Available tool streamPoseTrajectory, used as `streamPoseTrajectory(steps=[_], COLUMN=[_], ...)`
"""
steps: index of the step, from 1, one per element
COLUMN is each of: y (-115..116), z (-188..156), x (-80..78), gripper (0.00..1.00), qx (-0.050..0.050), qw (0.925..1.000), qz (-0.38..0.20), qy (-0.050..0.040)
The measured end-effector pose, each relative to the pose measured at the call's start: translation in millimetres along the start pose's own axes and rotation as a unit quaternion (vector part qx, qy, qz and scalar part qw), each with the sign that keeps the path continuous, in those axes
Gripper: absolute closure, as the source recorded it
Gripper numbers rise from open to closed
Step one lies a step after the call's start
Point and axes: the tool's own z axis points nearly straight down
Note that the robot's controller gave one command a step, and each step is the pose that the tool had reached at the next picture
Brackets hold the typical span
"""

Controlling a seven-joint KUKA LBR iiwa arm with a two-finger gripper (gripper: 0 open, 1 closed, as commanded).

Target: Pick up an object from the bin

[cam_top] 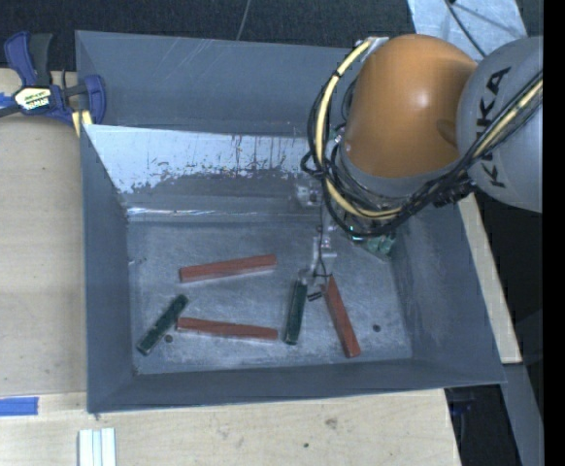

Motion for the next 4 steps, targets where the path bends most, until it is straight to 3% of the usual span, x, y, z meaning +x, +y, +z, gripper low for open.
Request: streamPoseTrajectory(steps=[1, 2, 3, 4], y=[8.8, 25.0, 39.8, 63.9], z=[38.8, 122.0, 153.1, 131.5], x=[-19.4, -45.7, -55.2, -52.3], gripper=[0.0, 0.0, 0.0, 0.0], qx=[0.0, 0.0, 0.0, 0.0], qw=[0.9999, 0.9998, 1.0, 0.9977], qz=[-0.006, -0.019, 0.007, -0.068], qy=[-0.0086, -0.006, 0.0006, -0.0068])
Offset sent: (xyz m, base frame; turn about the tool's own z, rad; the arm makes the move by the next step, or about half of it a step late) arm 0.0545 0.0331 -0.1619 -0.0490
